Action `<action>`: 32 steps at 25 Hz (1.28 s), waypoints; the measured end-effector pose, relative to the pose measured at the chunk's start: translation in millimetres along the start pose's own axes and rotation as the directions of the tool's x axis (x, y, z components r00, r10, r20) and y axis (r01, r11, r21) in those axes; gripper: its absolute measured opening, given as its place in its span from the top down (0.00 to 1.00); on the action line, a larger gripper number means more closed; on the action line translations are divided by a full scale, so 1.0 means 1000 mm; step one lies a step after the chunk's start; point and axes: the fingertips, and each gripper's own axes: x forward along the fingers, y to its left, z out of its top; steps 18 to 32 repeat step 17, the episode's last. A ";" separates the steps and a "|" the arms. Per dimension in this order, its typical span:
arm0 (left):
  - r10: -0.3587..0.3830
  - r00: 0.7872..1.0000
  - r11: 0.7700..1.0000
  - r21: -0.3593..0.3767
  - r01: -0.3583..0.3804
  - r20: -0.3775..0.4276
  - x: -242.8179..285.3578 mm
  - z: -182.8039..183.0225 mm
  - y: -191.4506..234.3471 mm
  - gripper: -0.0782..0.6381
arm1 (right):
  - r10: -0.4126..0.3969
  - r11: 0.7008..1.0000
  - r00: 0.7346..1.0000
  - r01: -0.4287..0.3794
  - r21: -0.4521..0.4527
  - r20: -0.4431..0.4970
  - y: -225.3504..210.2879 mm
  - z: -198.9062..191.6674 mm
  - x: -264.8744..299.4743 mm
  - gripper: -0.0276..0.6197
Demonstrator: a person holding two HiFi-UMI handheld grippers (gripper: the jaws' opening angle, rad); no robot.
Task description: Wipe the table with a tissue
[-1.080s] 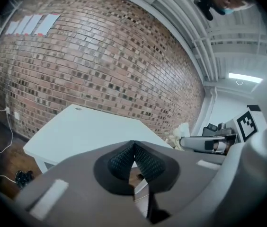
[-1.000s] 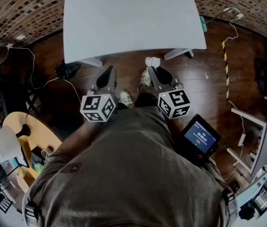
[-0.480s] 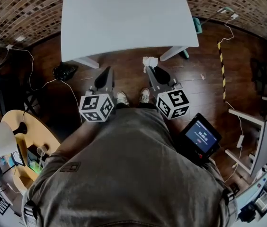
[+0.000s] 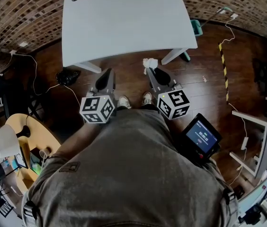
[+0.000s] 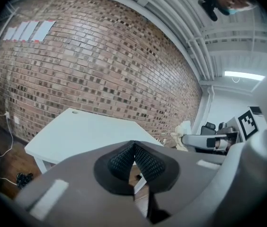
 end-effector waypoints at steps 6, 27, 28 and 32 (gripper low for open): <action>-0.009 1.000 1.000 0.008 0.010 -0.009 0.004 -0.001 0.001 0.89 | -0.006 1.000 1.000 0.006 -0.001 0.003 -0.002 0.000 0.002 0.88; -0.008 1.000 1.000 0.000 0.008 -0.016 0.005 -0.005 0.008 0.89 | -0.011 1.000 1.000 0.011 -0.006 -0.005 0.000 -0.006 0.005 0.88; -0.008 1.000 1.000 0.000 0.008 -0.016 0.005 -0.005 0.008 0.89 | -0.011 1.000 1.000 0.011 -0.006 -0.005 0.000 -0.006 0.005 0.88; -0.008 1.000 1.000 0.000 0.008 -0.016 0.005 -0.005 0.008 0.89 | -0.011 1.000 1.000 0.011 -0.006 -0.005 0.000 -0.006 0.005 0.88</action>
